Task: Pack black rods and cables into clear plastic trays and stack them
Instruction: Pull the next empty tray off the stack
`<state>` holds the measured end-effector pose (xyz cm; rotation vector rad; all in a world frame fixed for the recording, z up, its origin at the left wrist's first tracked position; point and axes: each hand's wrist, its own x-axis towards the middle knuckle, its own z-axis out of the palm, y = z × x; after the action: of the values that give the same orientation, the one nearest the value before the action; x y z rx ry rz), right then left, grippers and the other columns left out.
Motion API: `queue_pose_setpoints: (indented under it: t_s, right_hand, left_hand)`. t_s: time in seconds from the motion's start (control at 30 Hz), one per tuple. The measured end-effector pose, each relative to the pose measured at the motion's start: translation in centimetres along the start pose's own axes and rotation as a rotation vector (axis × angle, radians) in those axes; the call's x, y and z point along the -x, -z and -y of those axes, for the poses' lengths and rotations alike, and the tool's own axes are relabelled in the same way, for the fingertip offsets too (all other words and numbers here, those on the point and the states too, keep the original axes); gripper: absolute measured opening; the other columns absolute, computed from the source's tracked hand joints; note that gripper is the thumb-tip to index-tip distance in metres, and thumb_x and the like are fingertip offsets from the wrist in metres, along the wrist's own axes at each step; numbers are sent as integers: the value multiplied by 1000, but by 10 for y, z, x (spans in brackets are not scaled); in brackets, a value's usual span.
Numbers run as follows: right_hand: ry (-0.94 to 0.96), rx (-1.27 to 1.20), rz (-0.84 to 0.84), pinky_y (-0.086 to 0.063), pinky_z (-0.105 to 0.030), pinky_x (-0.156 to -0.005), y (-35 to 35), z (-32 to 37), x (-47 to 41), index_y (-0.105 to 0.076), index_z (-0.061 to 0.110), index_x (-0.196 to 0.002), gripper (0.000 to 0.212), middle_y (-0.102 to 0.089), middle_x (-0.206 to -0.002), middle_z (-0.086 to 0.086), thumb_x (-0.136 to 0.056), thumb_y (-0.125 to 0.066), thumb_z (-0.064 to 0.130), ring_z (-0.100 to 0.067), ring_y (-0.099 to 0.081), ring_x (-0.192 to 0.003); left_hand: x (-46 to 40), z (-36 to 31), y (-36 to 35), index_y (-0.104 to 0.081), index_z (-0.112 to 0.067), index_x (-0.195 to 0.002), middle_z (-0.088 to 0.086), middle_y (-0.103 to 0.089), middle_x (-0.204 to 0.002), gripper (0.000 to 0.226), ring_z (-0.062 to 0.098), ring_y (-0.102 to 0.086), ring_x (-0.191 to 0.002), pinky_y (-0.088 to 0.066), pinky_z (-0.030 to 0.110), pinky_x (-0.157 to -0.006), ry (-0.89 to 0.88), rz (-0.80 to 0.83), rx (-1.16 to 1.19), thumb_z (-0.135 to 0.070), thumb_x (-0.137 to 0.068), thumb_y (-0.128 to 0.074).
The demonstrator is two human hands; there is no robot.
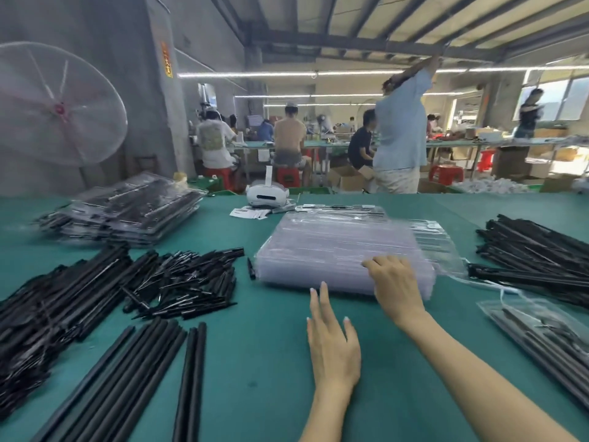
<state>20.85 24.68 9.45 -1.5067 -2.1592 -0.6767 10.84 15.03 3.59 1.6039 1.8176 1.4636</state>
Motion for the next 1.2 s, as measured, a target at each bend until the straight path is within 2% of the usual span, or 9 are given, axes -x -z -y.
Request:
queue_pose_setpoints:
  t_s: [0.13, 0.23, 0.4, 0.5, 0.6, 0.83, 0.93, 1.13, 1.2]
  right_hand:
    - [-57, 67, 200, -35, -34, -88, 15, -5, -16, -51, 24, -125, 41, -49, -131, 0, -89, -54, 5, -22, -50, -116]
    - [-189, -19, 256, -36, -29, -81, 22, -2, -9, -59, 22, -117, 41, -62, -118, 3, -86, -49, -3, -20, -59, -106]
    - [-61, -111, -154, -41, -36, -66, 20, -9, 26, -70, 7, -87, 39, -71, -88, -10, -59, -67, -20, -29, -65, -63]
    - [-96, -1, -4, -43, -41, -81, 20, -20, 31, -63, 17, -111, 40, -59, -125, -7, -73, -72, 6, -26, -61, -104]
    - [-238, 43, 404, -26, -42, -106, 21, -33, 22, -56, 26, -122, 28, -38, -143, 1, -95, -47, 26, -19, -34, -132]
    - [-82, -210, -243, -31, -37, -69, 41, -17, 58, -69, 6, -70, 31, -64, -76, -7, -51, -75, -18, -30, -63, -69]
    - [1, -313, -212, -38, -34, -64, 46, -2, 102, -66, 13, -59, 31, -63, -70, 3, -47, -85, -9, -22, -62, -61]
    - [23, -499, -112, -43, -22, -58, 49, -11, 179, -69, 21, -53, 36, -65, -68, 14, -34, -92, 1, -1, -55, -67]
    - [-44, -618, -98, -48, -18, -52, 65, -17, 194, -69, 26, -52, 24, -64, -70, 21, -49, -90, 15, 2, -59, -62]
  left_hand:
    - [15, 2, 3, 3, -33, -149, -7, 3, -159, 68, 10, -12, -145, -18, 24, -114, 64, 114, 64, -17, -98, -39]
    - [23, 1, 12, 3, -35, -149, -12, 5, -158, 69, 6, -10, -145, -19, 22, -111, 53, 169, 49, -18, -98, -39]
    - [33, -3, 29, -1, -33, -147, -8, -1, -158, 64, 6, -7, -145, -7, 9, -107, 61, 46, 170, -12, -99, -38]
    - [38, -3, 29, -3, -28, -149, -2, -7, -157, 63, 10, -11, -145, -9, 10, -106, 86, 44, 163, -10, -99, -38]
    - [46, 0, 30, -5, -26, -150, -3, -10, -156, 63, 10, -17, -143, -12, 10, -105, 85, 72, 153, -10, -99, -38]
    - [51, -6, 36, -7, -30, -144, -3, -3, -158, 63, 11, -10, -146, -6, 15, -113, -23, -78, 104, -9, -97, -44]
    - [52, -9, 38, -31, -22, -144, 1, -23, -156, 59, 15, -16, -144, -4, 34, -118, -272, -201, -154, -5, -91, -51]
    - [62, -19, 48, -59, -26, -129, -1, -50, -141, 49, 18, -35, -136, -21, 44, -108, -575, 96, -500, -28, -83, -42]
    - [69, -21, 52, -65, -27, -122, 0, -58, -134, 47, 18, -46, -131, -17, 47, -109, -602, 159, -597, -34, -81, -42]
